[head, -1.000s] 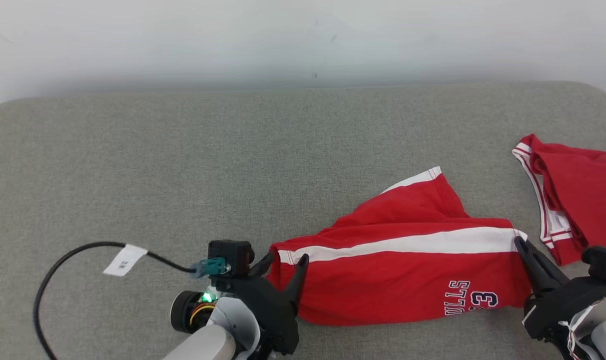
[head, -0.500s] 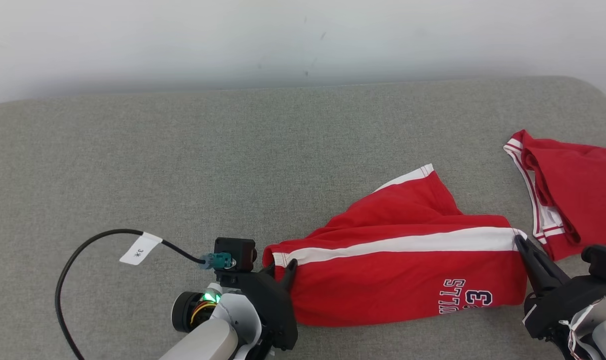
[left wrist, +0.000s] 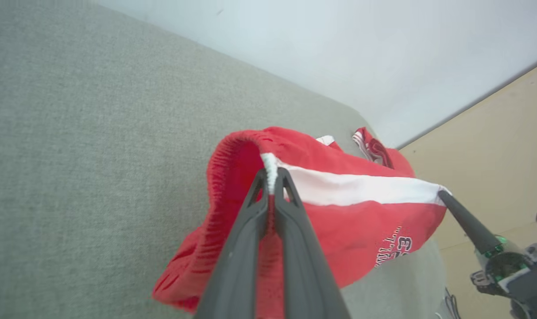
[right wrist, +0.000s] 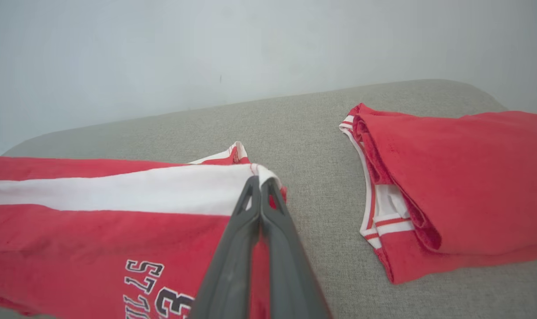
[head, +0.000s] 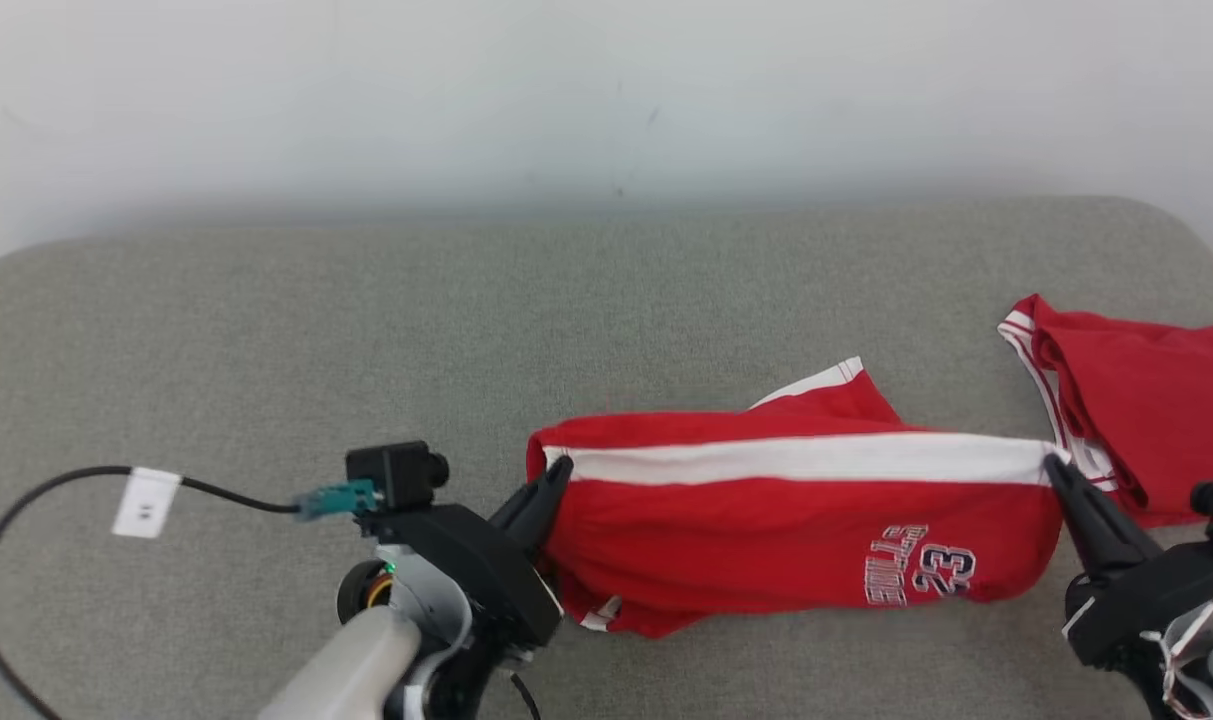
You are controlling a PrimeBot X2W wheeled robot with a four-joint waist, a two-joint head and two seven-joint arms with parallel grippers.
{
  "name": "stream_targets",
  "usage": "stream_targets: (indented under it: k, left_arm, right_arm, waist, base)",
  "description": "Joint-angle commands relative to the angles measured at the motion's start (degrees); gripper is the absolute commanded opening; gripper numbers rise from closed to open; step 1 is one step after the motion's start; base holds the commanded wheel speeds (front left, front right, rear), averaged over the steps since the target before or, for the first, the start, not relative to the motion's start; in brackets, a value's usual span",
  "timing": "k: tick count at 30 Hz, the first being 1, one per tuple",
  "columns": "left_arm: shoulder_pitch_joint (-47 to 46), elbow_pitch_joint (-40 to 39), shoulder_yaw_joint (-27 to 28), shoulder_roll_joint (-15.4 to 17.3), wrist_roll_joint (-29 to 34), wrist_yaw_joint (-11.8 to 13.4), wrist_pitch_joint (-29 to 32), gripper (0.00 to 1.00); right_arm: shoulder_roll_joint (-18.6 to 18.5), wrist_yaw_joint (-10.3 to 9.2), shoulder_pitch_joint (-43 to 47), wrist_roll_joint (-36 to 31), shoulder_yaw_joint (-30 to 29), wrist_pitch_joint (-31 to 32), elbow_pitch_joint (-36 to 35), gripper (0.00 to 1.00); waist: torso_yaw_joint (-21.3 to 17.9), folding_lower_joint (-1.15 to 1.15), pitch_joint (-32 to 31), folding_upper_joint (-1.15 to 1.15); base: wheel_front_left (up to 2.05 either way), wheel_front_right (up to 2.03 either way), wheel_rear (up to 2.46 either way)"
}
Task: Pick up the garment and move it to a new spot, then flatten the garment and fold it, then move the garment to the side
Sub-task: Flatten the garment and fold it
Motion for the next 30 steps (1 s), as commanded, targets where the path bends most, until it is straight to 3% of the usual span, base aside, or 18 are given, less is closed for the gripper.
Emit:
stream_targets:
  k: [1, 6, 12, 17, 25, 30]
  left_arm:
    - [0.8, -1.1, 0.9, 0.8, -1.5, -0.9, 0.7, 0.0]
    - [-0.2, -8.4, 6.0, 4.0, -10.2, -3.4, 6.8, 0.0]
    - [-4.9, -17.6, 11.9, 8.4, -16.8, -2.4, 12.7, 0.0]
    - [-9.2, -22.9, 15.6, 9.3, -20.4, -2.0, 15.0, 0.0]
    - [-16.6, -28.3, 17.6, 10.8, -21.8, 1.6, 18.8, 0.0]
    - [-18.5, -29.1, 16.9, 11.2, -21.1, 3.4, 20.3, 0.0]
  right_arm:
    - [-0.8, -0.16, 0.0, 1.0, -0.4, 0.2, -0.9, 0.0]
    - [-3.6, -0.16, -1.9, 5.5, -2.0, 1.5, -6.9, 0.0]
    - [-7.8, -0.16, -7.3, 8.1, -4.2, 3.5, -13.3, 0.0]
    - [-10.3, -0.16, -11.6, 9.4, -6.3, 4.5, -16.7, 0.0]
    - [-13.7, -0.16, -17.5, 9.1, -10.0, 7.6, -23.5, 0.0]
    - [-13.1, -0.16, -19.8, 8.4, -11.0, 10.4, -24.0, 0.0]
  waist:
    - [0.5, 0.0, -1.9, 0.0]
    - [1.0, 0.0, -4.9, 0.0]
    - [1.0, 0.0, -6.5, 0.0]
    - [1.2, 0.0, -7.2, 0.0]
    - [1.2, 0.0, -8.1, 0.0]
    - [0.7, 0.0, -7.7, 0.0]
  base:
    - [0.0, 0.0, 0.0]
    - [0.0, 0.0, 0.0]
    - [0.0, 0.0, 0.0]
    - [0.0, 0.0, 0.0]
    - [0.0, 0.0, 0.0]
    - [0.0, 0.0, 0.0]
